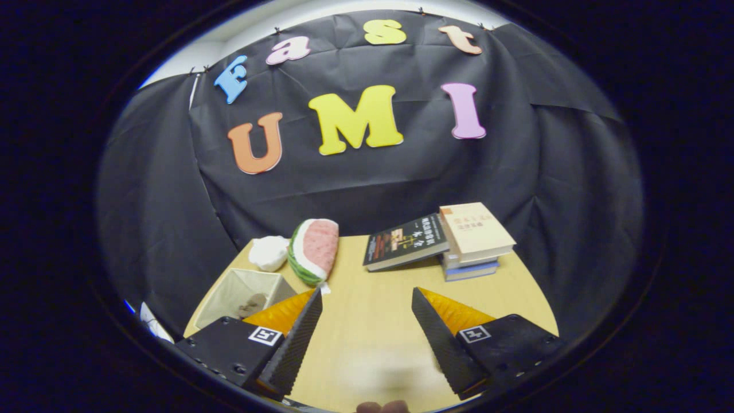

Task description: Open the storage box then place both shoes into the box .Put the left shoe in first, then the right shoe, with the right side of both shoes facing outward in a uniform manner.

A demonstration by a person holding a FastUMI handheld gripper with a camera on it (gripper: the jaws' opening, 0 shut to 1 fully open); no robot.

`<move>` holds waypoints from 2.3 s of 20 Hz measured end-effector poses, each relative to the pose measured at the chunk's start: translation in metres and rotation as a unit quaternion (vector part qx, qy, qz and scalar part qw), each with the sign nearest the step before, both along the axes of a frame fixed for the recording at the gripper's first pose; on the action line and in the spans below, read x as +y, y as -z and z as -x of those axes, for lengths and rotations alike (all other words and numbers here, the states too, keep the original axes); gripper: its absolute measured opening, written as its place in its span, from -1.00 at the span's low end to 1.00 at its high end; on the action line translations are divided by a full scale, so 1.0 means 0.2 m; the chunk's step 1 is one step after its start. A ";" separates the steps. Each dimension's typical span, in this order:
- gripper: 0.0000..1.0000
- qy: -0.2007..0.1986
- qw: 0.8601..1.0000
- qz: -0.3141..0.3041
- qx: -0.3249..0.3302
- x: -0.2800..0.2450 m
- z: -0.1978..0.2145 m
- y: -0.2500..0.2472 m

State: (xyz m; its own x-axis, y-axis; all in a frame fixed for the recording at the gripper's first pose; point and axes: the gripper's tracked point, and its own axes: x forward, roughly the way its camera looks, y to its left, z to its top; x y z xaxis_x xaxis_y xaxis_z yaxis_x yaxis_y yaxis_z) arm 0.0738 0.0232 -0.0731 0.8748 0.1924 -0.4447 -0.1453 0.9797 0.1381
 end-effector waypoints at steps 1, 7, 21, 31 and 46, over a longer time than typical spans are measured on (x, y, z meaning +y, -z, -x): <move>0.92 0.005 1.000 0.005 0.003 -0.08 0.00 0.03; 0.92 0.027 0.999 0.023 0.042 -0.54 -0.07 0.33; 0.93 -0.022 0.979 0.083 0.188 -0.72 -0.17 1.17; -0.99 -0.008 0.970 0.050 0.239 -0.69 -0.20 1.27; -0.99 0.060 0.967 -0.050 0.242 -0.50 -0.04 0.94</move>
State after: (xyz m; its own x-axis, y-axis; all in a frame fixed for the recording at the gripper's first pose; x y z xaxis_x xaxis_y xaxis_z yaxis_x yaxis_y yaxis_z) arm 0.0823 -0.0769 -0.2618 0.5868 0.1659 -0.7925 0.0744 0.9636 0.2569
